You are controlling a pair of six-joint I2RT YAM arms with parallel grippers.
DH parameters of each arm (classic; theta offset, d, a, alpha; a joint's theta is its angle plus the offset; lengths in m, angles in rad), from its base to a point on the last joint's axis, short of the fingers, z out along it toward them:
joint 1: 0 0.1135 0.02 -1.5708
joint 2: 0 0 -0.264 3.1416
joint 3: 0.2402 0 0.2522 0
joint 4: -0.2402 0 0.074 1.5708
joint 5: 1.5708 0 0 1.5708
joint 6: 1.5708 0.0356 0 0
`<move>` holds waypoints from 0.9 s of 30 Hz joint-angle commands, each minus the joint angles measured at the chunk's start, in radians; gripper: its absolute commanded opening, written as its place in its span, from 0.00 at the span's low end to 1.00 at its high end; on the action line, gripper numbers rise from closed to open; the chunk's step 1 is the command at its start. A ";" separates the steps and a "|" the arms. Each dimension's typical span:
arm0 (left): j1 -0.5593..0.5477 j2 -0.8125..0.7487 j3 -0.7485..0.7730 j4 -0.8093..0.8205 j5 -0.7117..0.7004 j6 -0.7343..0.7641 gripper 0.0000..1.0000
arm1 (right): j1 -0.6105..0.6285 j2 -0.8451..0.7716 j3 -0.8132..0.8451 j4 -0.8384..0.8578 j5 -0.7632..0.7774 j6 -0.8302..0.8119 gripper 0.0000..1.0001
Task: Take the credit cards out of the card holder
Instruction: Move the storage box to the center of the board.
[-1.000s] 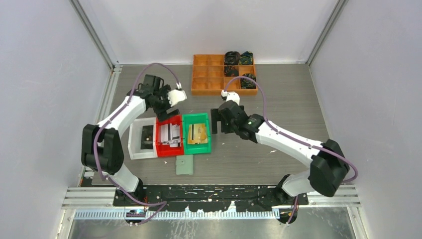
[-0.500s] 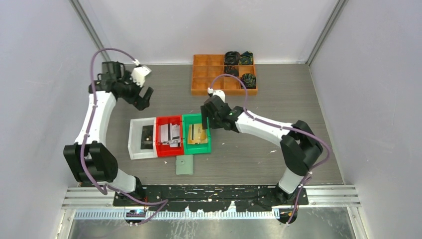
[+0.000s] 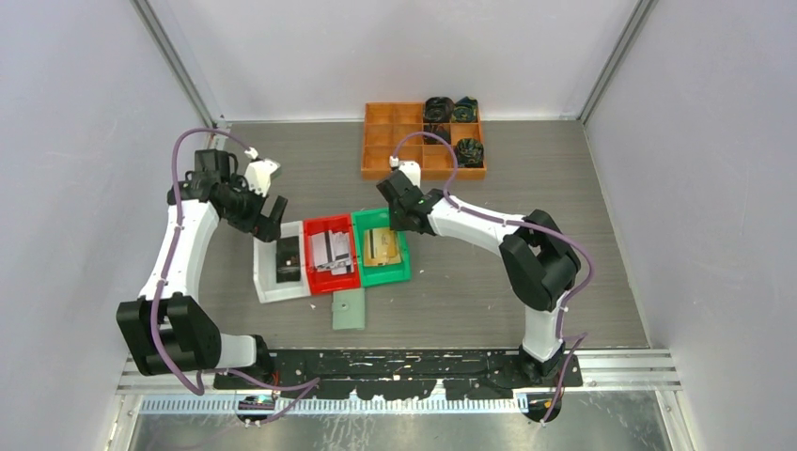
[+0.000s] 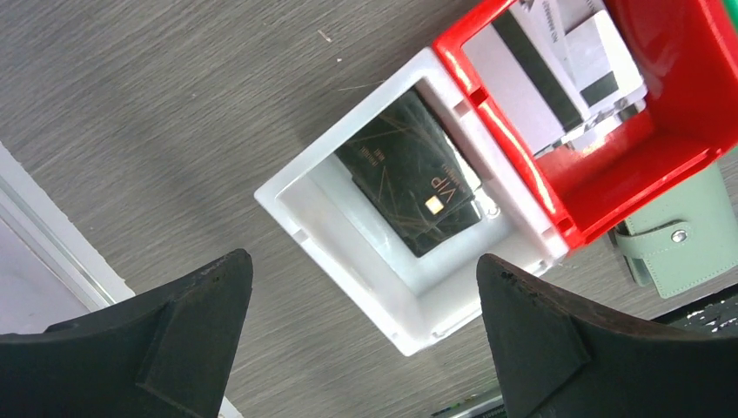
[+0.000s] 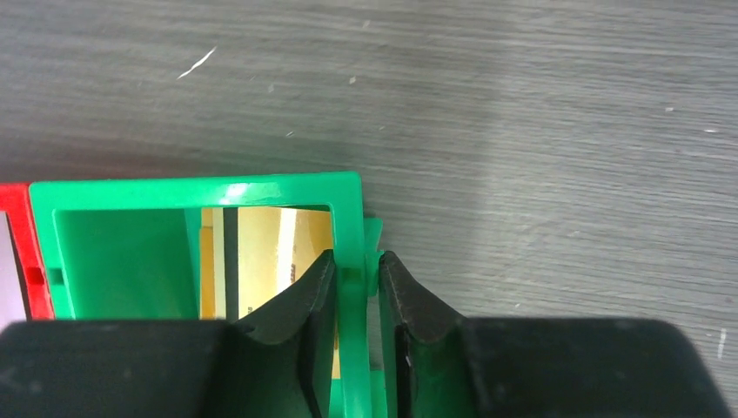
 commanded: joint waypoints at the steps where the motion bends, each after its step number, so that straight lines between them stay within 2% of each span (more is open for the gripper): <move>1: -0.001 -0.043 -0.006 0.008 0.016 -0.025 1.00 | -0.048 -0.059 -0.025 0.002 0.138 0.069 0.01; 7: -0.003 -0.070 -0.008 0.030 0.034 -0.043 1.00 | -0.147 -0.137 -0.080 -0.008 0.234 0.098 0.01; 10: -0.007 -0.067 -0.011 0.074 -0.029 -0.100 1.00 | -0.216 -0.175 -0.107 0.028 0.220 0.060 0.01; 16: -0.041 -0.039 0.005 -0.006 -0.007 -0.083 1.00 | -0.374 -0.214 -0.151 0.111 0.165 -0.003 0.01; 21: -0.051 -0.057 -0.009 -0.036 0.007 -0.078 1.00 | -0.455 -0.182 -0.121 0.143 0.142 -0.029 0.01; 27: -0.051 -0.078 -0.018 -0.070 0.015 -0.065 1.00 | -0.482 -0.107 -0.006 0.131 0.145 -0.086 0.10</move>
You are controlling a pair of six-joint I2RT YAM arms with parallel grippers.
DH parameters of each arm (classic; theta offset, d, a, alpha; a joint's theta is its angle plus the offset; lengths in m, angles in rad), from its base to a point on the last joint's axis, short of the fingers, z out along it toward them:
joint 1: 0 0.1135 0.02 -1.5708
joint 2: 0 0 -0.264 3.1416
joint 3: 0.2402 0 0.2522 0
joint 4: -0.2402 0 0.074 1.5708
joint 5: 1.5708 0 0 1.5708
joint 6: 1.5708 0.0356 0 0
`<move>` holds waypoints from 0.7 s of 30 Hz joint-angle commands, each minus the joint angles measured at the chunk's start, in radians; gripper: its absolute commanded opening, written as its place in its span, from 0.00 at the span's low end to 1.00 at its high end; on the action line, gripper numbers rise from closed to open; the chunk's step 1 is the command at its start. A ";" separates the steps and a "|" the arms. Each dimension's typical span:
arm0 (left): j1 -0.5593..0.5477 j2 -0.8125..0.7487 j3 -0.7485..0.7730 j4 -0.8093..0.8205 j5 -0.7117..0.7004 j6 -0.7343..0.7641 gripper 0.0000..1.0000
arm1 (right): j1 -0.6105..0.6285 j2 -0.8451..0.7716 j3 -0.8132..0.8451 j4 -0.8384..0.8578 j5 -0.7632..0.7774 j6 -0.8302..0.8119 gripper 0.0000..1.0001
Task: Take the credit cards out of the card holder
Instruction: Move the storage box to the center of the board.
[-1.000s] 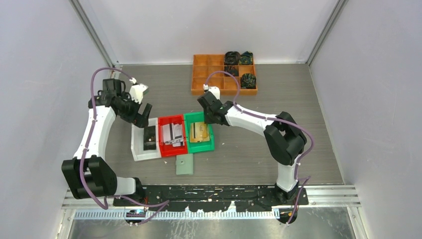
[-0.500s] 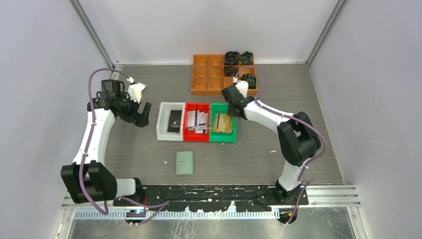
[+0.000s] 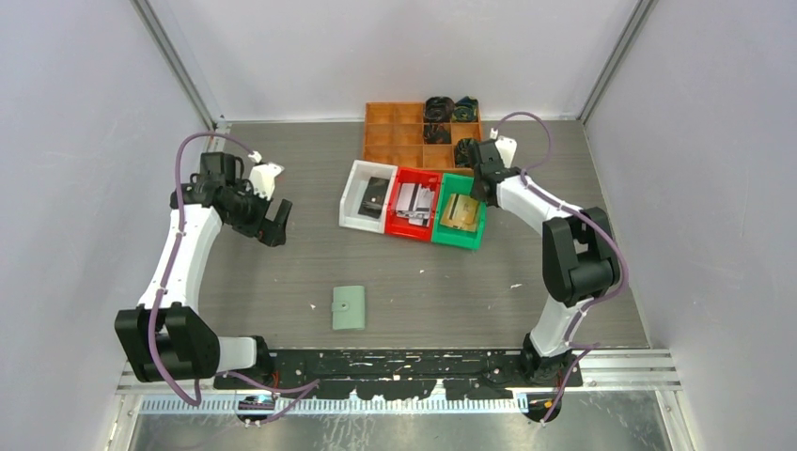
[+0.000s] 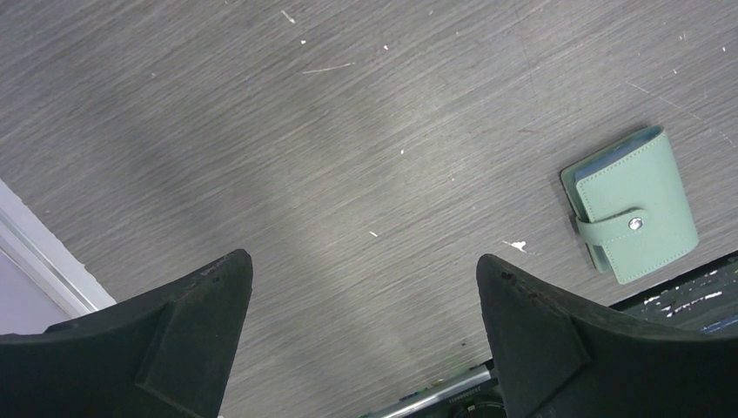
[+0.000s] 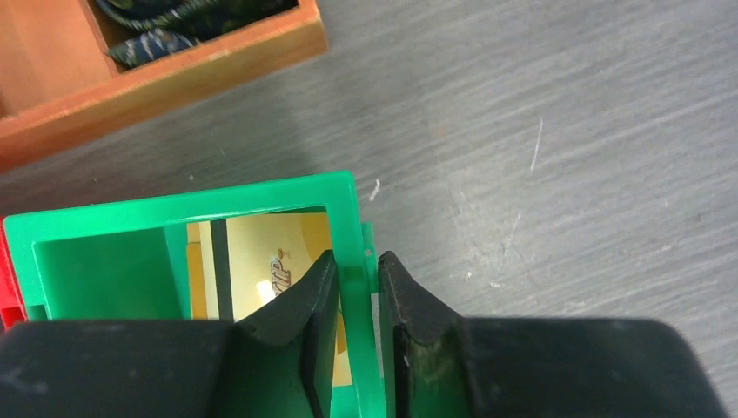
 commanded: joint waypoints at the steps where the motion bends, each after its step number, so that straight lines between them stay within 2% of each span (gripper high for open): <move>1: -0.004 -0.045 -0.011 -0.033 0.032 0.008 1.00 | -0.015 0.018 0.151 0.096 0.026 -0.026 0.13; 3: -0.004 -0.057 -0.020 -0.037 0.041 0.013 1.00 | -0.030 0.035 0.202 0.072 0.012 -0.032 0.28; 4: -0.005 -0.061 -0.025 -0.037 0.043 0.014 1.00 | -0.035 0.041 0.226 0.064 0.008 -0.037 0.32; 8: -0.005 -0.070 -0.030 -0.043 0.051 0.017 1.00 | -0.040 0.057 0.308 0.041 -0.014 -0.065 0.40; 11: -0.005 -0.074 -0.025 -0.051 0.062 0.017 1.00 | -0.039 0.063 0.359 -0.020 -0.040 -0.064 0.52; 14: -0.004 -0.076 -0.016 -0.057 0.065 0.015 1.00 | -0.022 -0.004 0.339 -0.030 -0.117 -0.024 0.65; 16: -0.003 -0.073 -0.008 -0.062 0.058 0.015 1.00 | 0.057 -0.063 0.319 -0.054 -0.110 -0.025 0.78; 18: -0.001 -0.070 -0.004 -0.062 0.041 0.016 1.00 | 0.190 -0.100 0.309 -0.102 -0.069 -0.042 0.96; 19: 0.003 -0.067 -0.002 -0.058 0.032 0.016 1.00 | 0.256 -0.112 0.302 -0.130 -0.054 -0.037 0.99; 21: 0.017 -0.058 0.006 -0.055 0.027 0.019 1.00 | 0.390 -0.128 0.282 -0.169 -0.049 -0.018 0.99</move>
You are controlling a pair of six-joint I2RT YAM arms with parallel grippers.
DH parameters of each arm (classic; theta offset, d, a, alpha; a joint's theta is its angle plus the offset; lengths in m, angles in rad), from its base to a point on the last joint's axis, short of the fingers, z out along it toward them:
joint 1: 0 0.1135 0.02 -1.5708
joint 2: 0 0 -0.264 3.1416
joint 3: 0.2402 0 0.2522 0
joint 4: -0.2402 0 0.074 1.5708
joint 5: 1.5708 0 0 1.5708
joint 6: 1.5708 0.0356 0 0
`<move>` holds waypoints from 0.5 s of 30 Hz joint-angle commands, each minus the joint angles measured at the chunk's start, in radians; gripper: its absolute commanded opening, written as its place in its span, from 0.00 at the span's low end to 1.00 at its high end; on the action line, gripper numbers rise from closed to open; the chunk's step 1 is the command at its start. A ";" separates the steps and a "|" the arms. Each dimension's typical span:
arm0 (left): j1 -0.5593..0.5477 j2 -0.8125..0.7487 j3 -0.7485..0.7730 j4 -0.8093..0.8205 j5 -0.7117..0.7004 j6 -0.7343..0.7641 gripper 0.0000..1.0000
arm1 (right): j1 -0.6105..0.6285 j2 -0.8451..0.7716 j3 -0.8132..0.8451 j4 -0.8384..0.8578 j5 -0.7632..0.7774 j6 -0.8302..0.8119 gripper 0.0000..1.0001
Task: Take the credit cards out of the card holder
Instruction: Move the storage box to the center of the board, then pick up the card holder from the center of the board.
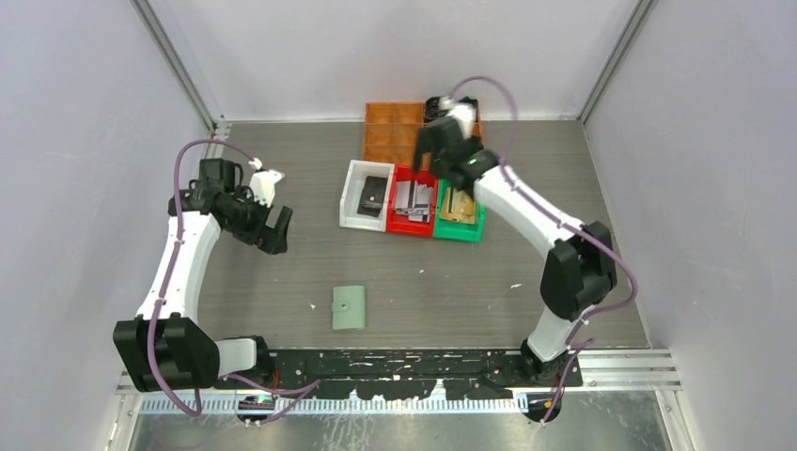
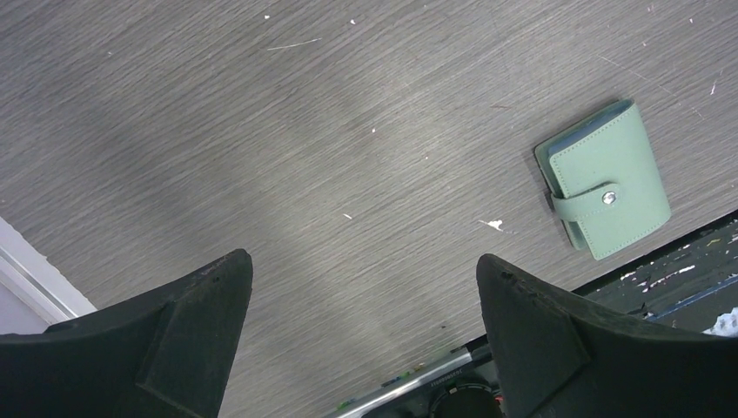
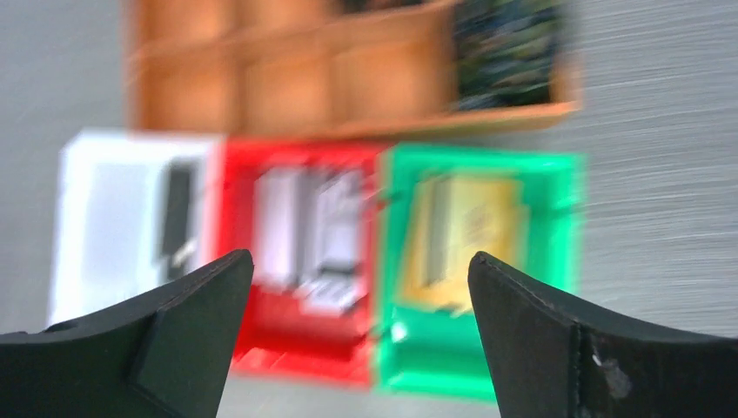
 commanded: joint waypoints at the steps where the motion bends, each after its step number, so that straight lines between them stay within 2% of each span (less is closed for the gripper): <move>1: 0.027 -0.006 0.046 -0.005 -0.006 0.014 1.00 | 0.320 -0.110 -0.031 -0.088 -0.005 0.029 1.00; 7: 0.082 0.016 0.115 -0.025 0.013 -0.028 1.00 | 0.665 -0.052 -0.061 -0.127 -0.023 0.079 0.99; 15: 0.085 -0.015 0.134 -0.017 0.047 -0.071 1.00 | 0.915 0.194 0.085 -0.248 0.140 0.085 0.99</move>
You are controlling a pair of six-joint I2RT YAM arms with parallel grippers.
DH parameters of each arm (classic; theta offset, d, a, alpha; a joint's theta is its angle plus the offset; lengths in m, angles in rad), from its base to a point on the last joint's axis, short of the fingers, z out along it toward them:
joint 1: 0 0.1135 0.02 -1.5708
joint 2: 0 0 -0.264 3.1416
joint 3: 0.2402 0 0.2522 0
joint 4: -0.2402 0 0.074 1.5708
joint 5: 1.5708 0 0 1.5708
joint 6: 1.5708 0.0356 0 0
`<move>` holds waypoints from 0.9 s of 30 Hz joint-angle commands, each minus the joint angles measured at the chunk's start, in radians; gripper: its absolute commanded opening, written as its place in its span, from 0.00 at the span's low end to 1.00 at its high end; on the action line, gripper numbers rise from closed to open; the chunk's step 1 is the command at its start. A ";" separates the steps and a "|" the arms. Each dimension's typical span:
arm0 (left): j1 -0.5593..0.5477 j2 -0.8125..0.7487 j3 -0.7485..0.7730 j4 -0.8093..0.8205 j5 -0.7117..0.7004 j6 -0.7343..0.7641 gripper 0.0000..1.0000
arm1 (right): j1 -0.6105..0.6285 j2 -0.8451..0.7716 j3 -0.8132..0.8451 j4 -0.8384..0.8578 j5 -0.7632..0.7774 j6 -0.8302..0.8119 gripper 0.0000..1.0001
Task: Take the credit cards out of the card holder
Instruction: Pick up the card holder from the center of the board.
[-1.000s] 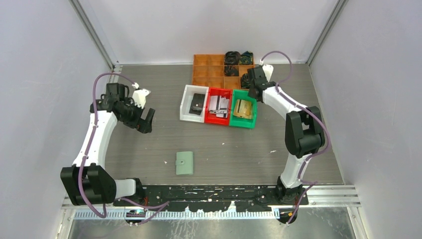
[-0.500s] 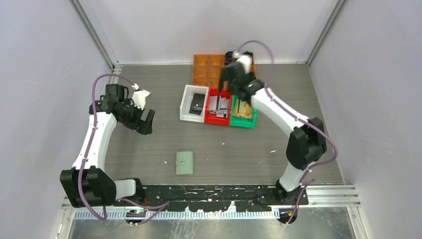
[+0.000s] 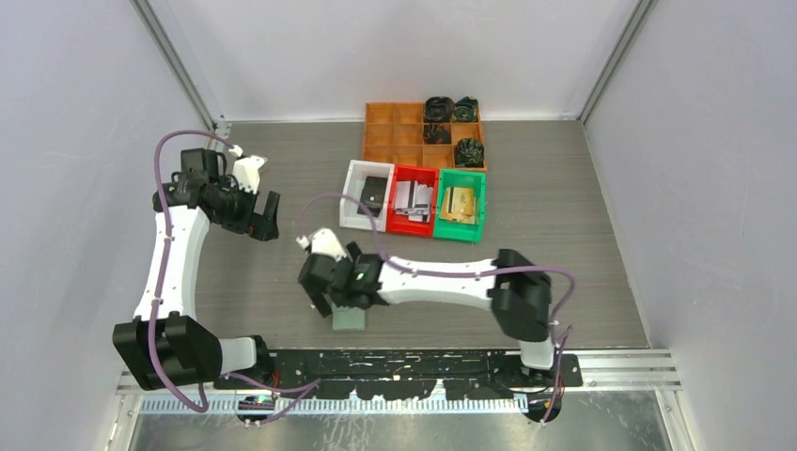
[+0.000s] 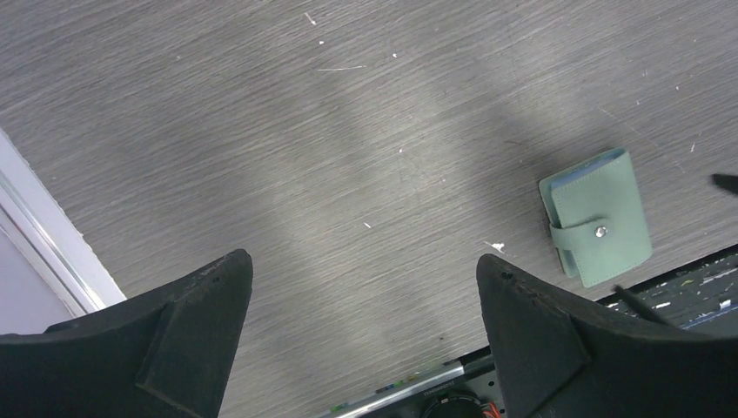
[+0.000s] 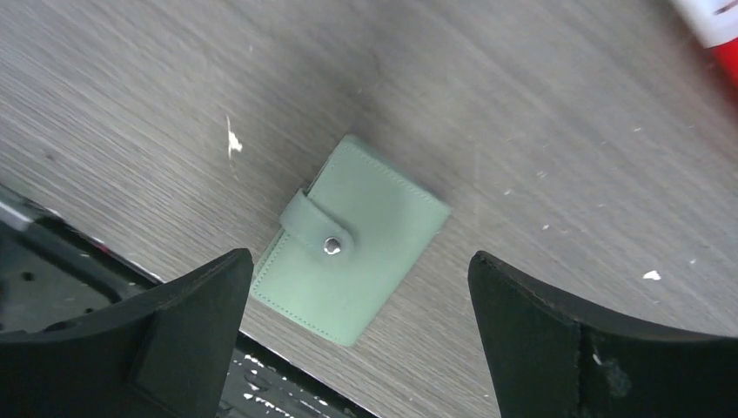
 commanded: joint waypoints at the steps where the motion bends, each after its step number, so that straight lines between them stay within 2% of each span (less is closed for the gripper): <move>1: 0.004 -0.036 0.037 -0.005 0.036 -0.021 1.00 | 0.083 0.104 0.101 -0.084 0.135 0.008 1.00; 7: 0.004 -0.052 0.034 -0.029 0.042 -0.007 1.00 | 0.123 0.192 0.133 -0.103 0.146 0.005 1.00; 14: 0.005 -0.066 0.033 -0.033 0.053 0.000 1.00 | 0.132 0.214 0.075 -0.094 0.168 0.015 1.00; 21: 0.004 -0.060 0.034 -0.033 0.058 -0.010 1.00 | 0.122 0.124 -0.085 -0.029 0.200 0.033 0.99; 27: 0.005 -0.054 0.038 -0.041 0.068 -0.018 1.00 | 0.039 -0.018 -0.245 0.092 0.034 0.056 0.99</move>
